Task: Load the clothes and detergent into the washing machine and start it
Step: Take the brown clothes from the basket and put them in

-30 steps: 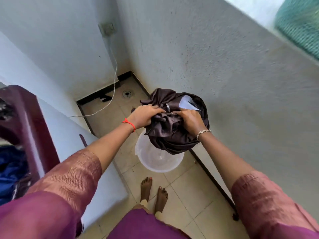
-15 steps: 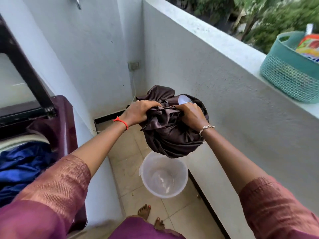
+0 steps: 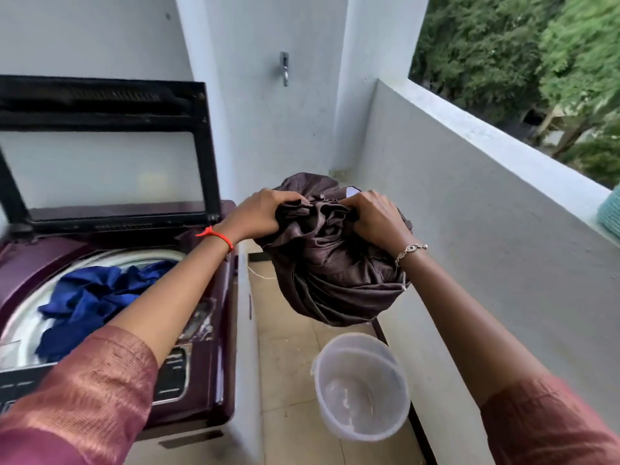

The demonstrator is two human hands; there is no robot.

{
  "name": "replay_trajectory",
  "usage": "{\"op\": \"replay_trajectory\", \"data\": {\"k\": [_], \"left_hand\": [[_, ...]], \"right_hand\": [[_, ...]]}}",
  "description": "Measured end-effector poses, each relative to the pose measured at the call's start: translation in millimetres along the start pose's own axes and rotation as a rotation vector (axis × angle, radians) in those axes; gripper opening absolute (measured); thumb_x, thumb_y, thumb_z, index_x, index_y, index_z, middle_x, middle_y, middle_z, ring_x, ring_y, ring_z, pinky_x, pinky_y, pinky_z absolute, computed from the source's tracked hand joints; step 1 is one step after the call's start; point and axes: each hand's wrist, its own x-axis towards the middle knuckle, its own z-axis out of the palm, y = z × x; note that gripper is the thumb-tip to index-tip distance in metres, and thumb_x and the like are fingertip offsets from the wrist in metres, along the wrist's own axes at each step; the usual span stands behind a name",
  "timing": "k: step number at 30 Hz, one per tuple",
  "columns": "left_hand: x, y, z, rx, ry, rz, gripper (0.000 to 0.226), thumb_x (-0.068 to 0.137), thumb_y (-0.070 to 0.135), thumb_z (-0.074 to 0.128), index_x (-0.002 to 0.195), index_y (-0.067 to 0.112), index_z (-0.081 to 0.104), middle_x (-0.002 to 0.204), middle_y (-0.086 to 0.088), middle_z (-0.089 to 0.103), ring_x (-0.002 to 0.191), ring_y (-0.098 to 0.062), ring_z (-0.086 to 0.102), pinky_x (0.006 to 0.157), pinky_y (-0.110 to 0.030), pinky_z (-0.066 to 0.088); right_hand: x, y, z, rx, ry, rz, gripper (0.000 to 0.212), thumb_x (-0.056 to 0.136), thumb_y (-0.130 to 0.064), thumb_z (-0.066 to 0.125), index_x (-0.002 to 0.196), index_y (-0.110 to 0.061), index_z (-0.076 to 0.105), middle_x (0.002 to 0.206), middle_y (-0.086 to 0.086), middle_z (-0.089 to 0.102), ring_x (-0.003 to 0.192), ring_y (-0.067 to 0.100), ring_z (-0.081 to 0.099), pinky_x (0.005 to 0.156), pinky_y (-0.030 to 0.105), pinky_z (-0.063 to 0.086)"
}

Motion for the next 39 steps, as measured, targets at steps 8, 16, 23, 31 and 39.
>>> {"op": "replay_trajectory", "data": {"k": [8, 16, 23, 31, 39], "left_hand": [[-85, -68, -92, -0.049, 0.245, 0.036, 0.051, 0.071, 0.055, 0.055, 0.117, 0.034, 0.061, 0.113, -0.002, 0.07, 0.106, -0.018, 0.065, 0.09, -0.039, 0.053], [-203, -154, -189, -0.045, 0.493, 0.049, 0.062, 0.075, 0.054, 0.055, 0.117, 0.008, 0.064, 0.112, -0.002, 0.067, 0.103, -0.005, 0.059, 0.093, -0.019, 0.044], [-273, -216, -210, -0.014, 0.468, -0.093, 0.045, 0.076, 0.009, 0.064, 0.12, 0.013, 0.061, 0.115, -0.008, 0.068, 0.109, -0.021, 0.063, 0.091, -0.039, 0.051], [-306, -253, -183, 0.013, 0.443, -0.359, 0.063, 0.064, -0.022, 0.044, 0.119, 0.006, 0.061, 0.111, -0.015, 0.068, 0.109, -0.028, 0.061, 0.098, -0.033, 0.046], [-300, -277, -151, 0.033, 0.413, -0.464, 0.06, 0.07, -0.023, 0.04, 0.121, 0.002, 0.058, 0.117, -0.021, 0.064, 0.112, -0.034, 0.059, 0.094, -0.038, 0.047]], "right_hand": [[42, -117, 5, 0.076, 0.12, -0.052, 0.048, 0.072, 0.0, 0.052, 0.107, -0.027, 0.07, 0.087, 0.022, 0.067, 0.087, 0.042, 0.058, 0.062, 0.031, 0.034], [70, -269, 40, 0.194, 0.191, -0.047, 0.034, 0.066, 0.001, 0.056, 0.09, -0.016, 0.073, 0.077, 0.024, 0.066, 0.081, 0.04, 0.06, 0.061, 0.032, 0.04], [79, -341, 88, 0.276, 0.248, 0.017, 0.039, 0.073, 0.0, 0.057, 0.106, -0.018, 0.071, 0.102, 0.018, 0.071, 0.097, 0.039, 0.062, 0.081, 0.042, 0.051], [71, -367, 148, 0.35, 0.226, 0.07, 0.044, 0.069, 0.006, 0.056, 0.105, -0.016, 0.071, 0.105, 0.01, 0.071, 0.093, 0.036, 0.064, 0.074, 0.039, 0.05], [88, -364, 194, 0.374, 0.237, 0.058, 0.04, 0.074, 0.006, 0.058, 0.109, -0.012, 0.069, 0.114, 0.005, 0.068, 0.096, 0.033, 0.065, 0.072, 0.034, 0.047]]}}
